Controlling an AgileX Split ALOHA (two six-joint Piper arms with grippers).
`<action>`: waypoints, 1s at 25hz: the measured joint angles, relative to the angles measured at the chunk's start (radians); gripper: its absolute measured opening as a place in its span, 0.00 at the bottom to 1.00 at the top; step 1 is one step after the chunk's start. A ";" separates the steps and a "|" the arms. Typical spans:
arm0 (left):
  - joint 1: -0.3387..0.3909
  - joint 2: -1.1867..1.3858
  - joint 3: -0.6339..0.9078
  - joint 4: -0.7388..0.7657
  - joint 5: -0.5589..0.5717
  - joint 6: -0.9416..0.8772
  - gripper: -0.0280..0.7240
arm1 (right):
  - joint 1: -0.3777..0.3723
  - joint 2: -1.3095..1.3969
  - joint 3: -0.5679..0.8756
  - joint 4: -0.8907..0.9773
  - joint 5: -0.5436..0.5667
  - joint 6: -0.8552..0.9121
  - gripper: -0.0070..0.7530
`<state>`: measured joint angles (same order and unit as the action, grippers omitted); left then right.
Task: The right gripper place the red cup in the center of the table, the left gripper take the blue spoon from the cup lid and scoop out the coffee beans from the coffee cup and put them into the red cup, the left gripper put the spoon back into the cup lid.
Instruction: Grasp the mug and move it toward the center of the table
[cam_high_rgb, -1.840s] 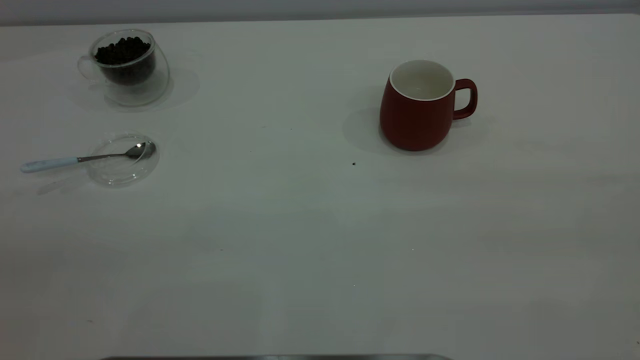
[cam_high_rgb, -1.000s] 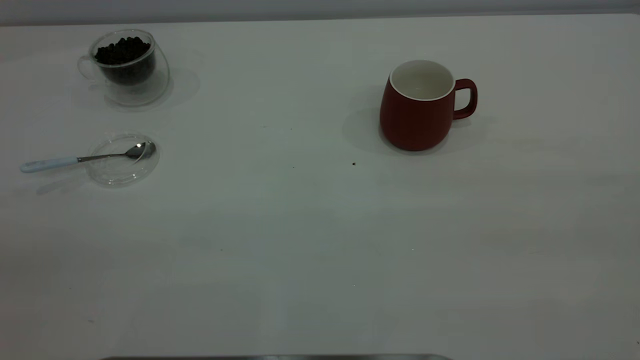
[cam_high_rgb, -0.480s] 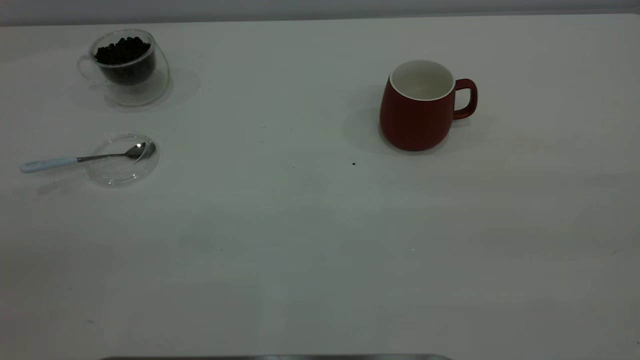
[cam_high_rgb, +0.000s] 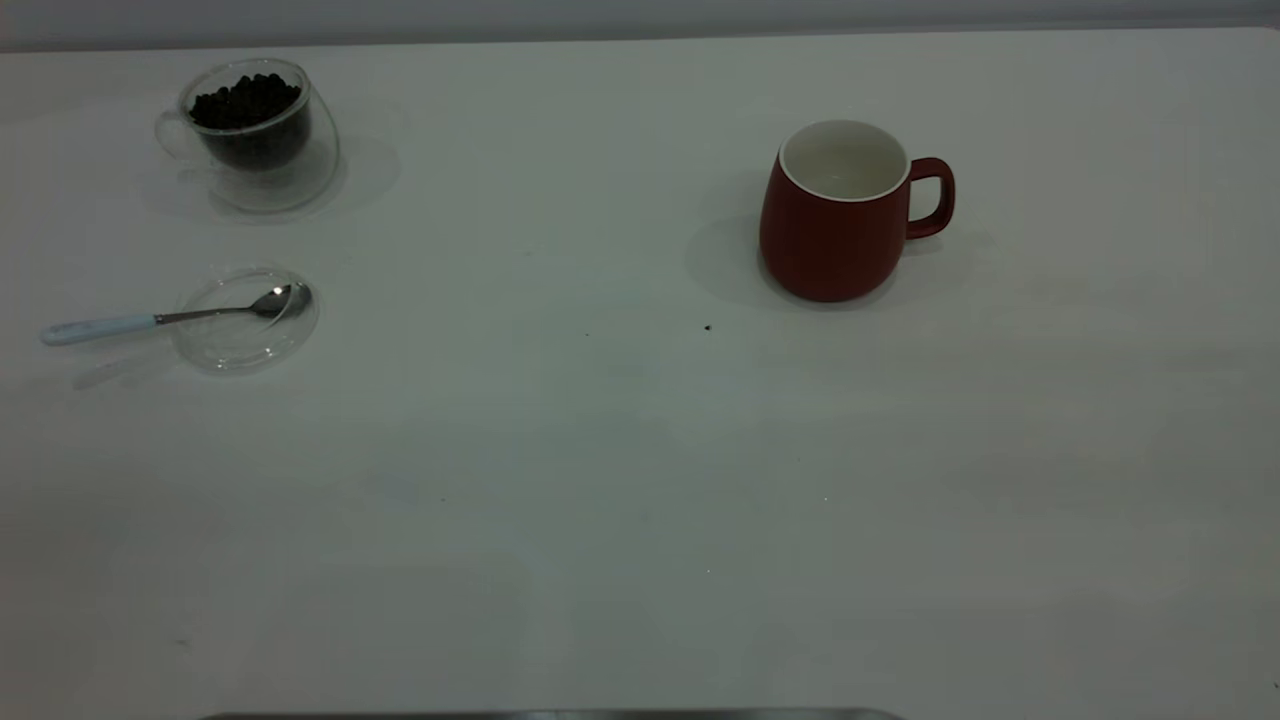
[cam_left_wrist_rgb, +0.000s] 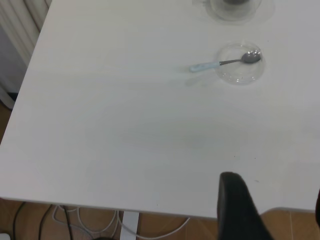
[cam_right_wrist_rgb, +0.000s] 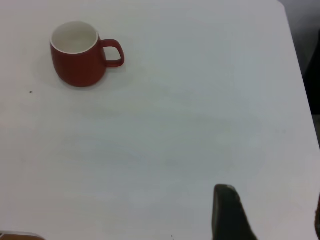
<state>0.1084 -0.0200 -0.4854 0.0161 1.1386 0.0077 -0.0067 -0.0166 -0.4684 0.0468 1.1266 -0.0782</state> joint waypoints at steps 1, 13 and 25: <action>0.000 0.000 0.000 0.000 0.000 0.000 0.62 | 0.000 0.000 0.000 0.002 0.000 0.000 0.59; 0.000 0.000 0.000 0.000 0.000 0.000 0.62 | 0.000 0.241 -0.002 0.482 -0.399 -0.078 0.59; 0.000 0.000 0.000 0.000 0.000 0.000 0.62 | 0.000 0.897 -0.003 0.602 -0.747 -0.442 0.74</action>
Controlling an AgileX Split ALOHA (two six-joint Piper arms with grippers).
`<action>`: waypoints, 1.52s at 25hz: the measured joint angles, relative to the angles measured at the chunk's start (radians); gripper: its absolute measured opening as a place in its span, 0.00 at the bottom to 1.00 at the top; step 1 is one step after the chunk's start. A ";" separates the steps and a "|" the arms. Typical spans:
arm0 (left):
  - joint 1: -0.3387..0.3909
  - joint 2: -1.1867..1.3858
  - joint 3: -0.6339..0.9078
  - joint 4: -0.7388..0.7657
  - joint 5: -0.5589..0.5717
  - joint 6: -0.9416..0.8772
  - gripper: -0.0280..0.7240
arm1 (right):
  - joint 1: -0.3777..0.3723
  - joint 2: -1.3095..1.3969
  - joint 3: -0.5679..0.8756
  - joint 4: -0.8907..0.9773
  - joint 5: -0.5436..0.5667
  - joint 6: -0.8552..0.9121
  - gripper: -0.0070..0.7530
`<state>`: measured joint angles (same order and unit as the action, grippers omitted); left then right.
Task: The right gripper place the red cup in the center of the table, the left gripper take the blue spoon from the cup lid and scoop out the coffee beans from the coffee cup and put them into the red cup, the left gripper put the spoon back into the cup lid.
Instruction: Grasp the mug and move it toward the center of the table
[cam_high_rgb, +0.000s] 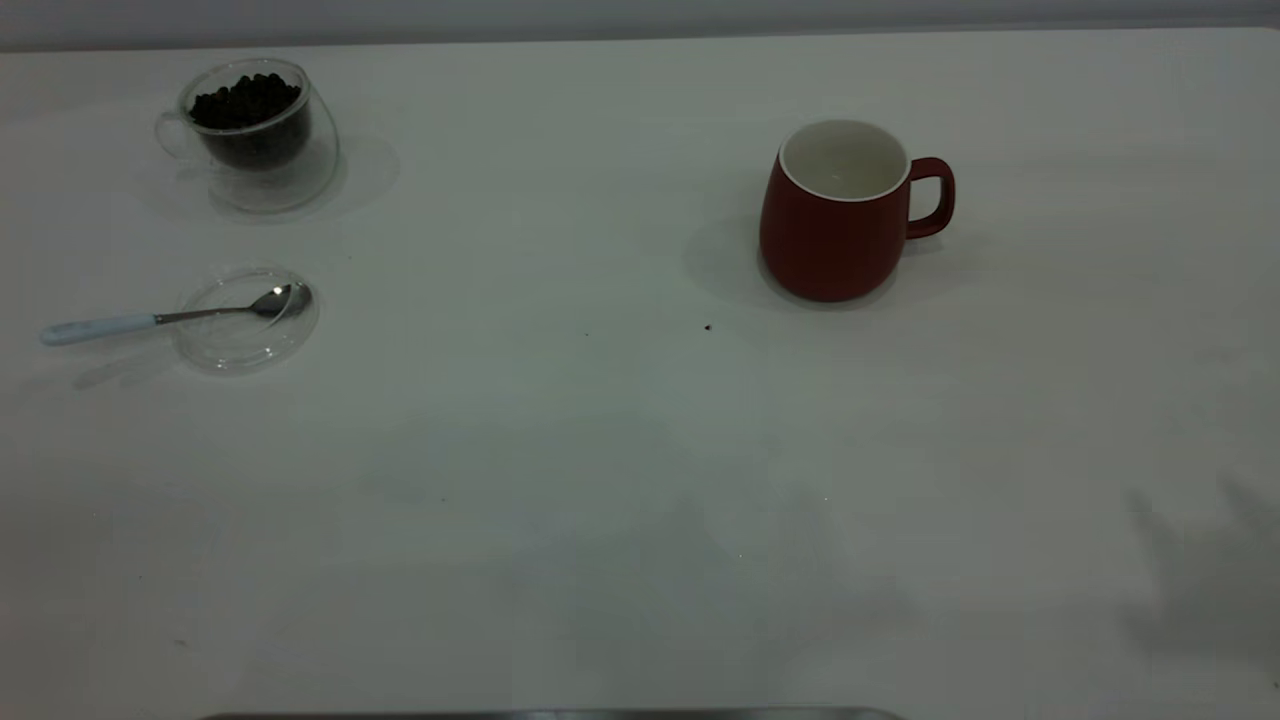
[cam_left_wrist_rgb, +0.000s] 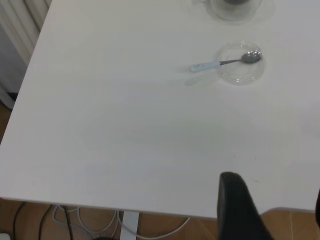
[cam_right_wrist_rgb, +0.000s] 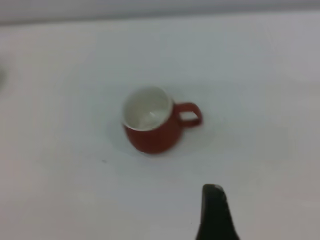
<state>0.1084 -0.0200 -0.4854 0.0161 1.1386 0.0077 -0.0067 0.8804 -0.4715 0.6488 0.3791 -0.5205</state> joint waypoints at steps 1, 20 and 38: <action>0.000 0.000 0.000 0.000 0.000 0.000 0.62 | 0.000 0.061 -0.009 0.026 -0.027 -0.023 0.75; 0.000 0.000 0.000 0.000 0.000 0.000 0.62 | 0.000 0.938 -0.489 0.282 0.006 -0.361 0.75; 0.000 0.000 0.000 0.000 0.000 0.000 0.62 | -0.005 1.371 -0.811 0.341 0.029 -0.371 0.75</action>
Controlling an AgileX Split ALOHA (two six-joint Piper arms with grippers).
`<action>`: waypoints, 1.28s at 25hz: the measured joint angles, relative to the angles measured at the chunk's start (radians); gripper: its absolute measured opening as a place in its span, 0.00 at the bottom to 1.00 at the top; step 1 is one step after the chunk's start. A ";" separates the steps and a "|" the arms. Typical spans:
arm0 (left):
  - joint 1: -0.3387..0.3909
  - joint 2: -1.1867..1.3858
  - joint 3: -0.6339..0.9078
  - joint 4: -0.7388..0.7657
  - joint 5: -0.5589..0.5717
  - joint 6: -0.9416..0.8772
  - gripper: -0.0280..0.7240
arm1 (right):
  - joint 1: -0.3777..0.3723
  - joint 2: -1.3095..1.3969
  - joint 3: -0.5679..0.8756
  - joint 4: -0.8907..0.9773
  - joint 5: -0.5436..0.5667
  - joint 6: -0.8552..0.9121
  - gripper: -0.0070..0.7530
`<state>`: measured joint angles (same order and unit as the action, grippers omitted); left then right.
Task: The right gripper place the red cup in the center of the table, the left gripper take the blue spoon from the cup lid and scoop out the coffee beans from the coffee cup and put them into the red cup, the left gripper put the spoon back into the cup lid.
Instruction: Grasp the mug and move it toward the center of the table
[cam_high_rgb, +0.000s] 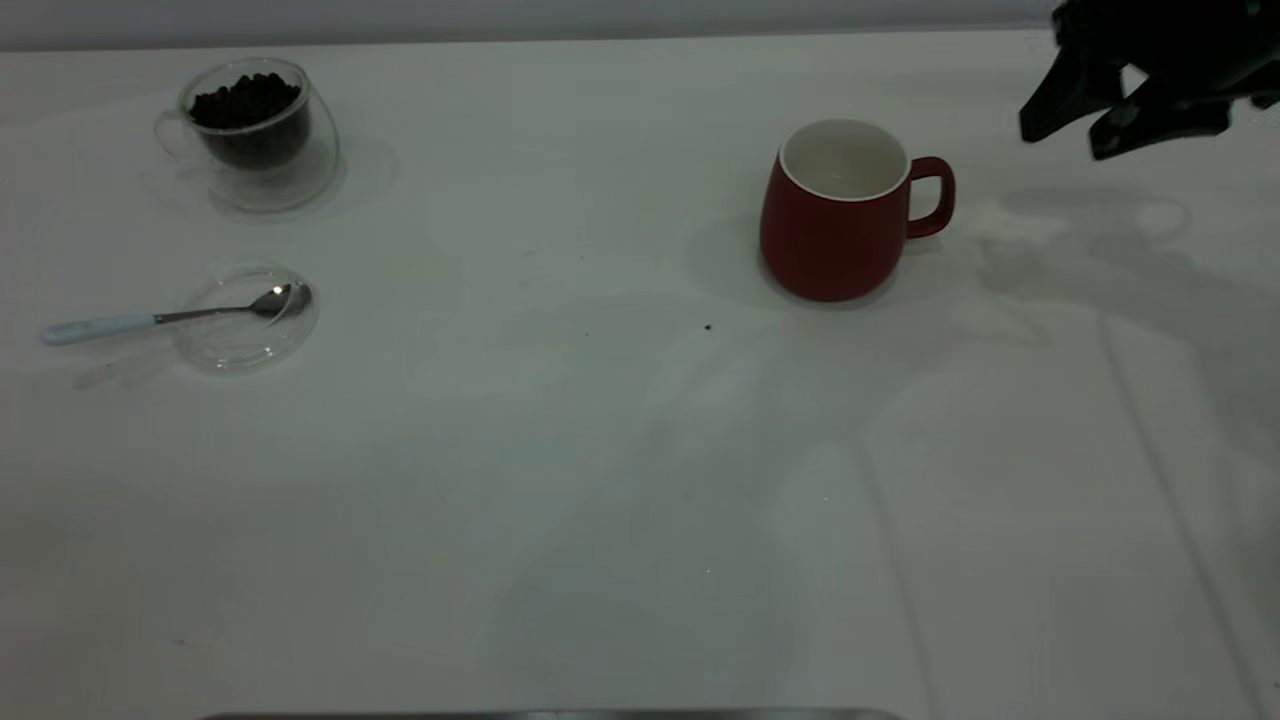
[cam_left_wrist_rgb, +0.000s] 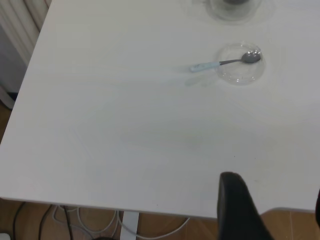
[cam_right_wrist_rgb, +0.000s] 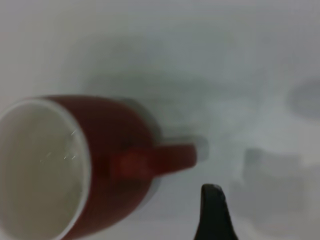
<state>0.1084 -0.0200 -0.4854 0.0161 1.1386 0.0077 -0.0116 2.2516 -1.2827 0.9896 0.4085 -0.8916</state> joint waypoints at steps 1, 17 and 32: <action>0.000 0.000 0.000 0.000 0.000 0.000 0.62 | -0.005 0.028 -0.024 0.001 0.000 0.000 0.75; 0.000 0.000 0.000 0.000 0.000 0.000 0.62 | -0.011 0.177 -0.115 0.103 0.102 0.002 0.75; 0.000 0.000 0.000 0.000 0.000 0.000 0.62 | 0.159 0.191 -0.116 0.113 0.097 0.001 0.75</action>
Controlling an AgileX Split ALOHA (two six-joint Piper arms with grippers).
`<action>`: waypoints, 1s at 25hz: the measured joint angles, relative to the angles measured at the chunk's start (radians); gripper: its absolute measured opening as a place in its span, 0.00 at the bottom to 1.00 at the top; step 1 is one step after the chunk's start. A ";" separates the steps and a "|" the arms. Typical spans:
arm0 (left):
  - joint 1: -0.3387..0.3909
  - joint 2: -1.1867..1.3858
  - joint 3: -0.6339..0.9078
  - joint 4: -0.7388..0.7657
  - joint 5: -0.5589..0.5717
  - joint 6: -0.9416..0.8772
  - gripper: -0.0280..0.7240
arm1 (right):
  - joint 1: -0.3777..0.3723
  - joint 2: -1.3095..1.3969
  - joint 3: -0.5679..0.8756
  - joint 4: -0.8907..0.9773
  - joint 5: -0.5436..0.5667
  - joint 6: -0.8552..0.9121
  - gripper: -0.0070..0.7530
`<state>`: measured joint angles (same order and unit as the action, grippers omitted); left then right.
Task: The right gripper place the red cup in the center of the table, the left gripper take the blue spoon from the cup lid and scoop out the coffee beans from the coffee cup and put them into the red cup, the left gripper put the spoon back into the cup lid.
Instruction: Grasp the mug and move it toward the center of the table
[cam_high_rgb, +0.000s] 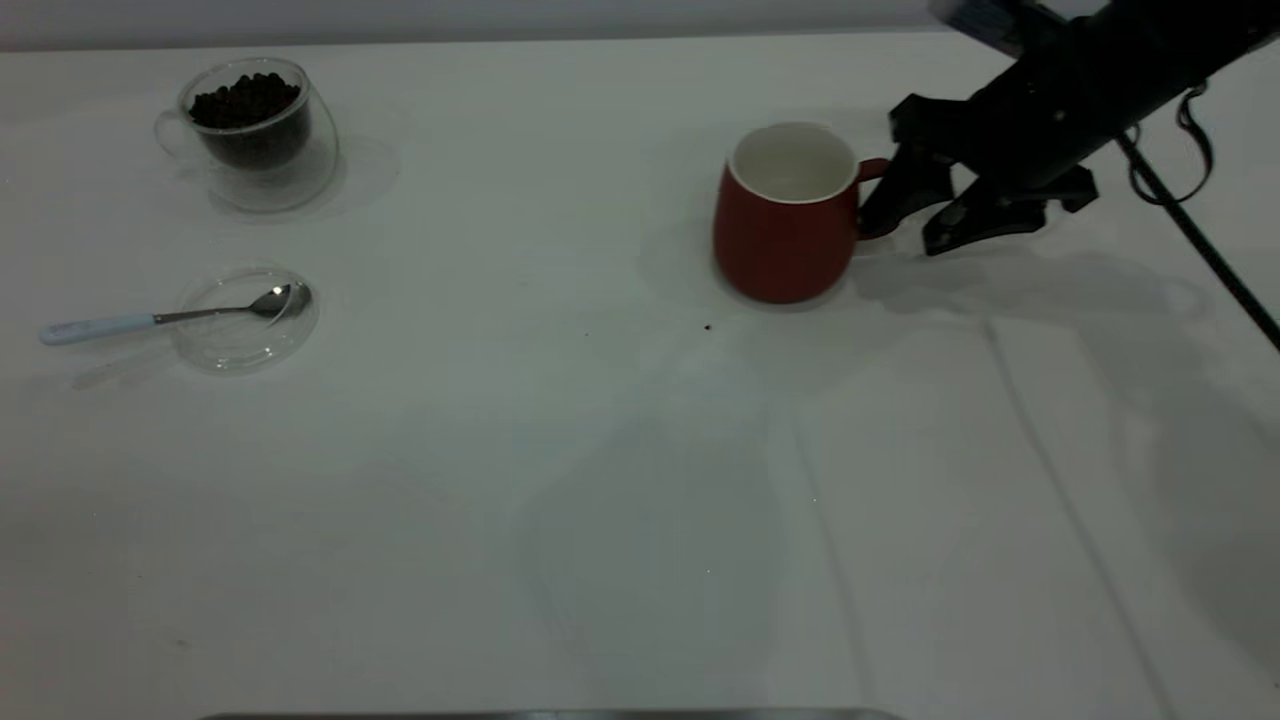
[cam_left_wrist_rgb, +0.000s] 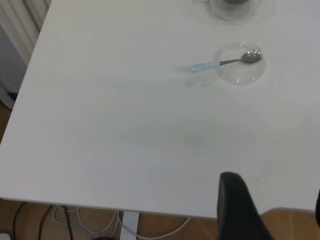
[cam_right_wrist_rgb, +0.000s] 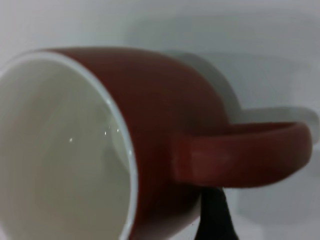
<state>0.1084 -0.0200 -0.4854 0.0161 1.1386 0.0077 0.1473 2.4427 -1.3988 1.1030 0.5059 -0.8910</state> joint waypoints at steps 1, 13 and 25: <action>0.000 0.000 0.000 0.000 0.000 0.000 0.62 | 0.010 0.000 0.000 0.000 0.000 0.000 0.75; 0.000 0.000 0.000 0.000 0.000 0.000 0.62 | 0.148 0.000 0.000 0.012 -0.015 -0.021 0.75; 0.000 0.000 0.000 0.000 0.000 0.000 0.62 | 0.259 0.003 -0.041 -0.006 0.024 -0.050 0.75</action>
<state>0.1084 -0.0200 -0.4854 0.0161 1.1386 0.0077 0.4063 2.4457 -1.4400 1.0971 0.5298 -0.9409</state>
